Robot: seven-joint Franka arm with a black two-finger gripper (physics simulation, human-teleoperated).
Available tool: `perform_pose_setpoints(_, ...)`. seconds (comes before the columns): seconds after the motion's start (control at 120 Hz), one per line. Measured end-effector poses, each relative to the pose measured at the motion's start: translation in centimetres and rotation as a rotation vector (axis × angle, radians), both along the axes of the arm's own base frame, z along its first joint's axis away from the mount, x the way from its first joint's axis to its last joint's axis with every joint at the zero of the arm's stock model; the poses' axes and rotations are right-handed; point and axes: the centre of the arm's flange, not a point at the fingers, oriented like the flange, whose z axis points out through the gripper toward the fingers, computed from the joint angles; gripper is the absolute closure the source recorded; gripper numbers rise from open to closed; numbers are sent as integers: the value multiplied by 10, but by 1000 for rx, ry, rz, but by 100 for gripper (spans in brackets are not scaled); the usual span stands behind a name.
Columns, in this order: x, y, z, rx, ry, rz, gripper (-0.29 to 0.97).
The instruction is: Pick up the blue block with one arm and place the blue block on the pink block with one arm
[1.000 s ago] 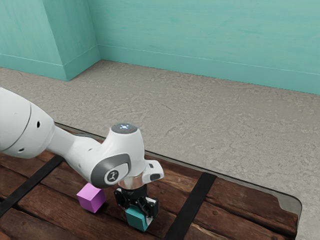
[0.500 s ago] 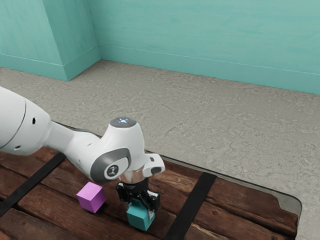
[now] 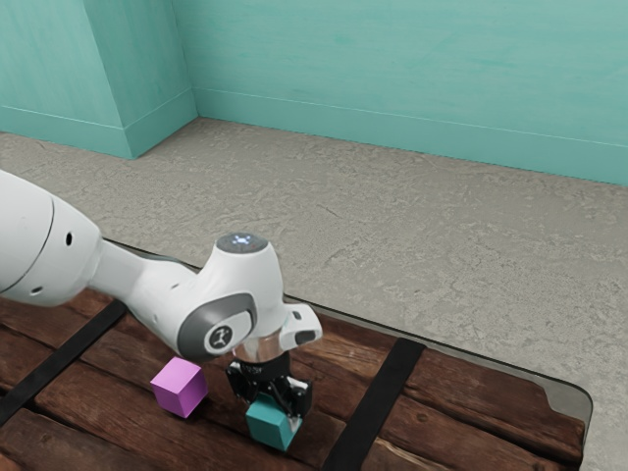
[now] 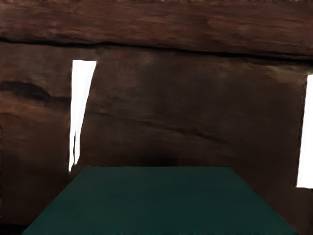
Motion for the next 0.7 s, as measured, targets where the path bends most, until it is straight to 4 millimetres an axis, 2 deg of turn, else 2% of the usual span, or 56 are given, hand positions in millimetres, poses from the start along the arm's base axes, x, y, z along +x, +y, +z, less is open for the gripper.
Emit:
perform_pose_setpoints(0.092,0,1,17,-13,-28,3,30)
perform_pose_setpoints(0.233,-9,10,60,-16,-98,-27,30)
perform_pose_setpoints(0.308,-13,42,72,-2,-113,-2,30)
perform_pose_setpoints(0.425,-8,88,73,11,-104,44,30)
perform_pose_setpoints(0.617,-3,142,70,11,-78,66,30)
perform_pose_setpoints(0.7,-2,155,71,5,-74,55,30)
